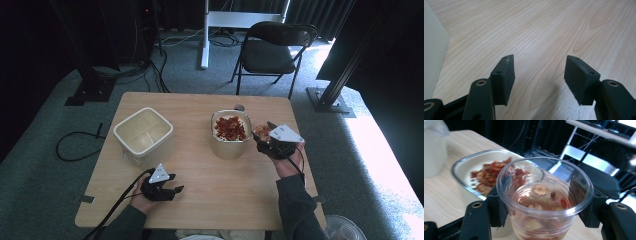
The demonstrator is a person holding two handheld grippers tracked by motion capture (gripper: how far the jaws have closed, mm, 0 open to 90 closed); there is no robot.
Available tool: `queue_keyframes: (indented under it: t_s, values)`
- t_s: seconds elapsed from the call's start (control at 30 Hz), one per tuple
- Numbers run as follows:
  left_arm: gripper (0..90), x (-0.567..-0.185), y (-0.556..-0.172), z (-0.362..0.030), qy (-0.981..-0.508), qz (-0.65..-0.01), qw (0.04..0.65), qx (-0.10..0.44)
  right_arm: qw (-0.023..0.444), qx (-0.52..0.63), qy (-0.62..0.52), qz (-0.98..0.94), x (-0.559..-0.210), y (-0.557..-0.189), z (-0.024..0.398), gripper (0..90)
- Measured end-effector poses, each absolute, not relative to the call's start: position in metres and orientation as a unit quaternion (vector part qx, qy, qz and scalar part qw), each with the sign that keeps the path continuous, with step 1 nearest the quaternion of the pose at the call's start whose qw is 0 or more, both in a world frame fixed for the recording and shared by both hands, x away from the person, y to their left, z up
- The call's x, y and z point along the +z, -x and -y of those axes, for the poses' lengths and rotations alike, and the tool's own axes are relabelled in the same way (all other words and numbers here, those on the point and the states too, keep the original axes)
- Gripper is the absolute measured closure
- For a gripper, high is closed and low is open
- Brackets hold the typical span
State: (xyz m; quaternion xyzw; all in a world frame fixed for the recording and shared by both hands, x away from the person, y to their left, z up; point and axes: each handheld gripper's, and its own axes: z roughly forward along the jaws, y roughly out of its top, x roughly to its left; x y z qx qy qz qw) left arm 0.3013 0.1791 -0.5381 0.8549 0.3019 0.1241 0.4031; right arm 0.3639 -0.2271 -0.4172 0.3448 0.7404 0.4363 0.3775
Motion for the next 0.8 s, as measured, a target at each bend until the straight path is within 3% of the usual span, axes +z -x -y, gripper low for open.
queue_keyframes:
  t_s: [0.33, 0.8]
  values:
    - [42.5, -0.537, -0.301, -0.18, -0.853, -0.304, 0.406, 0.123, 0.414, 0.372, -0.321, -0.766, -0.397, -0.395, 0.218, 35.5]
    - [42.7, -0.537, -0.301, -0.18, -0.854, -0.303, 0.405, 0.123, 0.455, 0.256, -0.249, -0.815, -0.395, -0.417, 0.186, 35.8]
